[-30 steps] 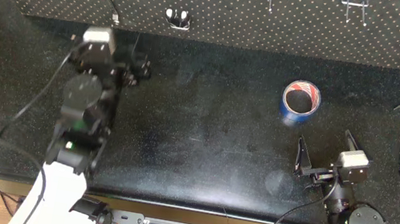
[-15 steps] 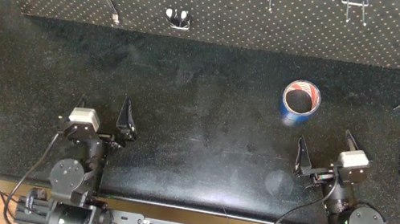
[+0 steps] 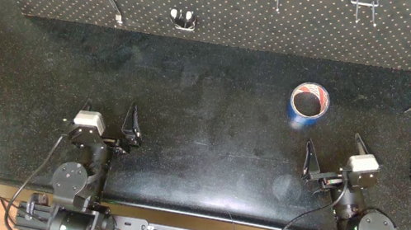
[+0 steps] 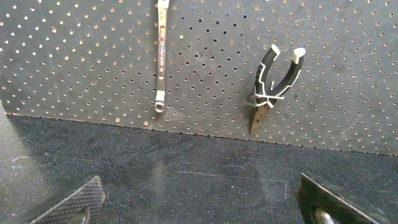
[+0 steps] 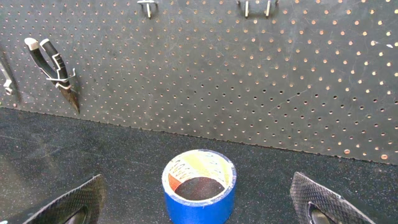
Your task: Place Tools Onto Pegboard
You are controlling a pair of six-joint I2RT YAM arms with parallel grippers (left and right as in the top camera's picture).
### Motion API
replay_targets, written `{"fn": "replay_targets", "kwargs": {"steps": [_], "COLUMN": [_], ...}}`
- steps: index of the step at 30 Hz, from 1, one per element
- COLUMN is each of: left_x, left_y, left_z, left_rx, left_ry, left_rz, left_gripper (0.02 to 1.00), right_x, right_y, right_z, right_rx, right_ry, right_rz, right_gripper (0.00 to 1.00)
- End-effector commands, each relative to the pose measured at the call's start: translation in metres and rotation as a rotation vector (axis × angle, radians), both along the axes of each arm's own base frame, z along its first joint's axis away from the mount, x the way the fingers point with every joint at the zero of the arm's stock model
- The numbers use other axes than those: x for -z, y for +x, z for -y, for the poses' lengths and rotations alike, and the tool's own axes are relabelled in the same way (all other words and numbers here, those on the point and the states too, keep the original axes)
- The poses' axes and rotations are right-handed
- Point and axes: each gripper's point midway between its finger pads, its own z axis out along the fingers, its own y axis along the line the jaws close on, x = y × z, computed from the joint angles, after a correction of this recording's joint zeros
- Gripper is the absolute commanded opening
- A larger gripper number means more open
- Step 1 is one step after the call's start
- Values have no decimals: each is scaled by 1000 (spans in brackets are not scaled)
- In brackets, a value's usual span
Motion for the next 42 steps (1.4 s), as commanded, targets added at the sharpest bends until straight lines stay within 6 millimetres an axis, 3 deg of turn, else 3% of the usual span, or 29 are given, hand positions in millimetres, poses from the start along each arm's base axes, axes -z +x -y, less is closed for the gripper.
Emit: {"fn": "replay_targets", "kwargs": {"steps": [1, 3, 5, 7, 9, 10, 11, 13, 15, 17, 19, 27, 36, 42], "left_x": [0, 0, 0, 0, 0, 0, 0, 0, 0, 0, 0, 0, 0, 0], "left_y": [-1, -1, -1, -1, -1, -1, -1, -1, -1, -1, -1, -1, -1, -1], "left_z": [1, 1, 1, 1, 1, 1, 1, 1, 1, 1, 1, 1, 1, 1], "left_rx": [10, 10, 10, 10, 10, 10, 10, 10, 10, 10, 10, 10, 10, 10], "left_ry": [-3, -3, -2, -3, -3, -2, -3, -3, -3, -3, -3, -3, -3, -3], "left_rz": [2, 2, 2, 2, 2, 3, 2, 2, 2, 2, 2, 3, 2, 2], "left_gripper": [996, 996, 996, 996, 996, 996, 996, 996, 996, 996, 996, 996, 996, 996], "right_x": [2, -20, -58, -83, -80, -74, -54, -29, 12, 45, 60, 83, 105, 120], "right_y": [0, -2, -7, 23, 44, 55, 69, 78, 90, 94, 97, 118, 122, 119], "right_z": [0, 0, -7, -16, -27, -36, -48, -66, -82, -70, -63, -58, -79, -78], "right_rx": [3, 4, -34, -52, -65, -76, -85, -127, -150, -41, 52, 144, 101, 106], "right_ry": [21, 138, 149, 278, 283, 274, 246, 157, 110, 29, -78, -174, -173, -190], "right_rz": [-9, 6, 45, -144, -288, -385, -557, -704, -841, -952, -1017, -1013, -1035, -1074], "right_gripper": [976, 976, 976, 976, 976, 976, 976, 976, 976, 976, 976, 976, 985, 595]}}
